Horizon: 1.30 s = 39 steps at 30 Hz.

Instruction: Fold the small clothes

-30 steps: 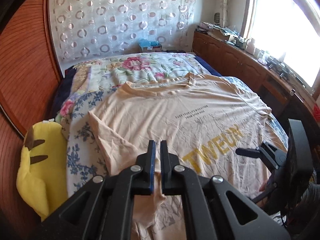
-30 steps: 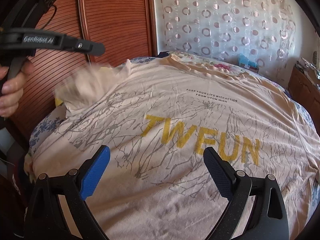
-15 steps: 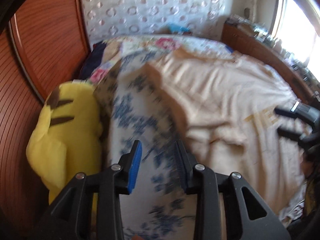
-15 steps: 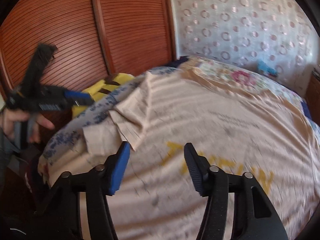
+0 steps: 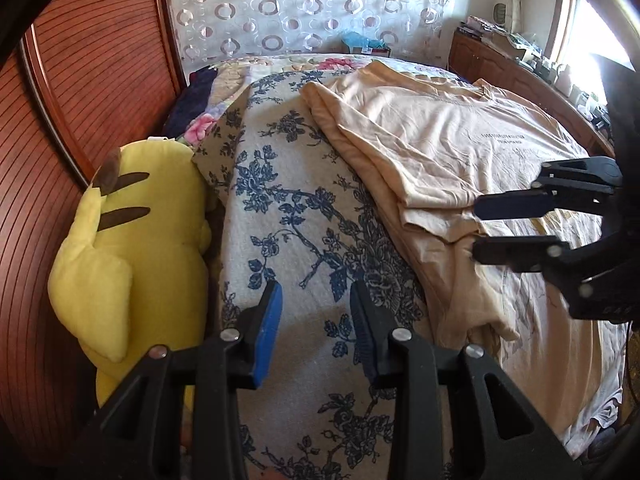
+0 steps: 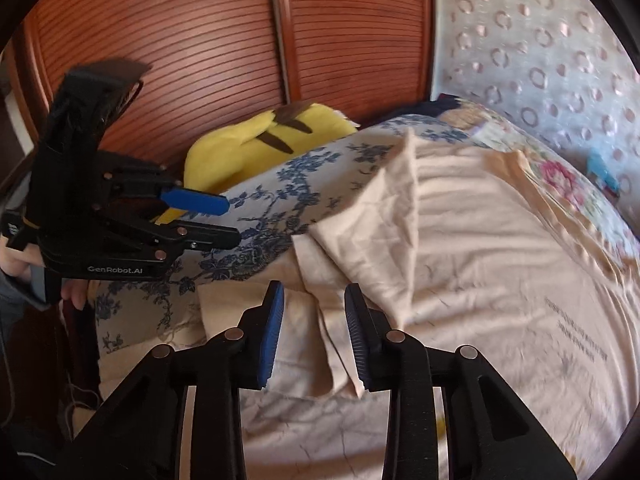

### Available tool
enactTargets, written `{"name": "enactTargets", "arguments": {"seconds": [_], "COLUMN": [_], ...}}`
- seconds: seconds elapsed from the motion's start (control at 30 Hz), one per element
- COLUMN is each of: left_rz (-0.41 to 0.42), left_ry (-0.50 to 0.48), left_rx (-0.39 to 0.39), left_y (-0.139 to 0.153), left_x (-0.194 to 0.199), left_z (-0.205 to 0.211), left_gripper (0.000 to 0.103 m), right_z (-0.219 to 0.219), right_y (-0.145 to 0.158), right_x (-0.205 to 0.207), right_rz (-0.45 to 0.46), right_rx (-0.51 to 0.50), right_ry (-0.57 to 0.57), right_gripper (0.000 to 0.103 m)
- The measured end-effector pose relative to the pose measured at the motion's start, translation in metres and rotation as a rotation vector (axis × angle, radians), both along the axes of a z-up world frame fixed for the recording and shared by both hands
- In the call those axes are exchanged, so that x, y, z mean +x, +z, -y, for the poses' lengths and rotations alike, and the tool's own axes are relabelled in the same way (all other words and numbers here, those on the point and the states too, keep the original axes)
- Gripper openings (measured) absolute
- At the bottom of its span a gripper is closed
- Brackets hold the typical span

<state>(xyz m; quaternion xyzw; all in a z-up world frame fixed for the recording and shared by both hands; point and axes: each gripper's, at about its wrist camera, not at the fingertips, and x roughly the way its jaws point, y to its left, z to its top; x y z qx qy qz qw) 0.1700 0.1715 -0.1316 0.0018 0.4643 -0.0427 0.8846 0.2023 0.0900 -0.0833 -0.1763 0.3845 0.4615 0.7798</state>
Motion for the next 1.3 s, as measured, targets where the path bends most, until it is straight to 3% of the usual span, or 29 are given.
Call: {"name": "enactTargets", "arguments": {"seconds": [0.23,0.57,0.83,1.07,1.2,1.3], "left_rz": [0.03,0.082,0.114,0.139,0.155,0.173], "left_ry": [0.023,0.035,0.013,-0.007,-0.015,-0.014], "left_rx": [-0.008,-0.031,-0.063,-0.066,-0.065,-0.054], "left_y": [0.012,0.029,0.035,0.041,0.047,0.053], "left_x": [-0.011,-0.02,-0.027,-0.025,-0.03,-0.036], "left_z": [-0.01,-0.014,-0.001,0.015,0.02,0.021], "left_gripper": [0.034,0.034,0.034,0.034,0.034,0.034], "right_z": [-0.024,-0.033,0.024,0.069,0.083,0.086], "right_y": [-0.011,-0.016,0.023,0.027,0.027,0.026], "right_x": [0.016,0.016,0.027,0.054,0.044,0.031], "right_rz": [-0.036,0.063,0.116,0.119,0.132,0.089], "right_rx": [-0.025,-0.086,0.053,0.036,0.046,0.099], "right_ry": [0.031,0.002,-0.172,-0.335,-0.366,-0.353], "right_gripper": [0.029,0.003,0.002,0.005,0.02,0.031]}}
